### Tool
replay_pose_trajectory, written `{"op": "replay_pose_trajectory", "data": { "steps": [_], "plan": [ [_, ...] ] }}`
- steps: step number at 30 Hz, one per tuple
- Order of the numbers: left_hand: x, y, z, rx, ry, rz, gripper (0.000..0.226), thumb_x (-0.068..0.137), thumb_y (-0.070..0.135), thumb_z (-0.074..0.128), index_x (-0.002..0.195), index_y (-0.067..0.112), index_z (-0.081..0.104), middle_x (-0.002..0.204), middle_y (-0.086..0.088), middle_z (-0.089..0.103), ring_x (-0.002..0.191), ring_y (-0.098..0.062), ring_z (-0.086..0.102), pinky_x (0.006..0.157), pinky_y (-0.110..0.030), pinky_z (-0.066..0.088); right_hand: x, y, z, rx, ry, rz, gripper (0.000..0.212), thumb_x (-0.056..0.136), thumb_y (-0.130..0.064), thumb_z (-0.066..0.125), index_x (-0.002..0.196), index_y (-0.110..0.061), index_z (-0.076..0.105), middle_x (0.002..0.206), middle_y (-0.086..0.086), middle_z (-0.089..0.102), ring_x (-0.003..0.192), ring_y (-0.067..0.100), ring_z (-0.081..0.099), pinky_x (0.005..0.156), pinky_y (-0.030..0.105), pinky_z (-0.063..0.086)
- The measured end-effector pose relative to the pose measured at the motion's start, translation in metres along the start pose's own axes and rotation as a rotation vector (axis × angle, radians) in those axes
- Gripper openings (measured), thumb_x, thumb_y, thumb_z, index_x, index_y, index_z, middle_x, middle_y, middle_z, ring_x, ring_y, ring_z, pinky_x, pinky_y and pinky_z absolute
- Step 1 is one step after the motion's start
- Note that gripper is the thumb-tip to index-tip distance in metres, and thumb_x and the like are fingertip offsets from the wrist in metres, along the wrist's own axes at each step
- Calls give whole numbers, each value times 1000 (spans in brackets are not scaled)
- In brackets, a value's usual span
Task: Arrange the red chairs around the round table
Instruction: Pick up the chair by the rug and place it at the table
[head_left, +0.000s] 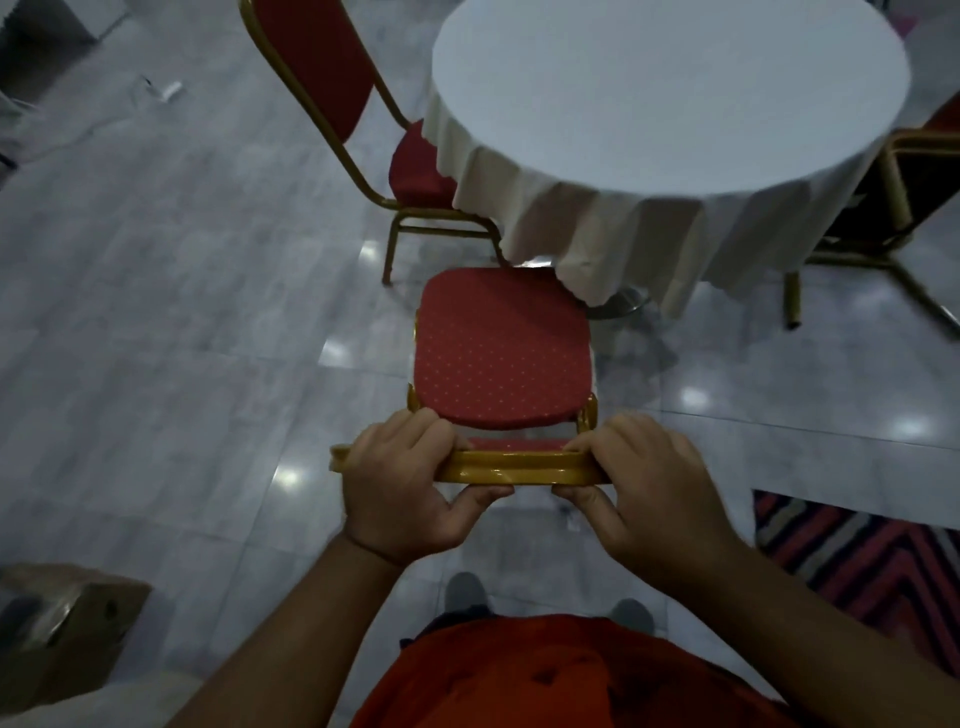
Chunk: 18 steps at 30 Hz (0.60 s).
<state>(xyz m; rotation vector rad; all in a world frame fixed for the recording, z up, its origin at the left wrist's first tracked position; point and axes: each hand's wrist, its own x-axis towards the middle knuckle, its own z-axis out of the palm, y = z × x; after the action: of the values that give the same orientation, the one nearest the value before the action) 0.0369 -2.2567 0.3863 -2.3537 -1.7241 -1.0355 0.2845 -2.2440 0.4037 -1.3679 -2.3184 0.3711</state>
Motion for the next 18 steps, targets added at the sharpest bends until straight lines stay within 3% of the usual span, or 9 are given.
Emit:
{"op": "replay_pose_trajectory", "data": {
  "steps": [8,14,18],
  "plan": [
    [20,41,42,-161,-102,107,57,83,70,65,71,14,62,69,3,54,62,-15,49,56,-38,41,-47,40,-20,2,112,124,36,94,-61,43,94,-29,61,91,-17,50,82,9,47,72,38,39],
    [36,59,77,-194,-206,203,56,85,70,63,72,15,59,71,4,51,66,-16,46,59,-38,41,-61,75,-26,-9,58,220,36,94,-62,43,98,-31,60,95,-16,52,87,9,47,78,42,41],
    [57,59,84,-211,-288,168,56,85,73,59,76,19,56,74,6,48,68,-14,45,63,-37,42,-45,87,-32,-61,17,239,31,90,-59,45,99,-32,57,95,-16,48,88,11,43,80,39,38]
  ]
}}
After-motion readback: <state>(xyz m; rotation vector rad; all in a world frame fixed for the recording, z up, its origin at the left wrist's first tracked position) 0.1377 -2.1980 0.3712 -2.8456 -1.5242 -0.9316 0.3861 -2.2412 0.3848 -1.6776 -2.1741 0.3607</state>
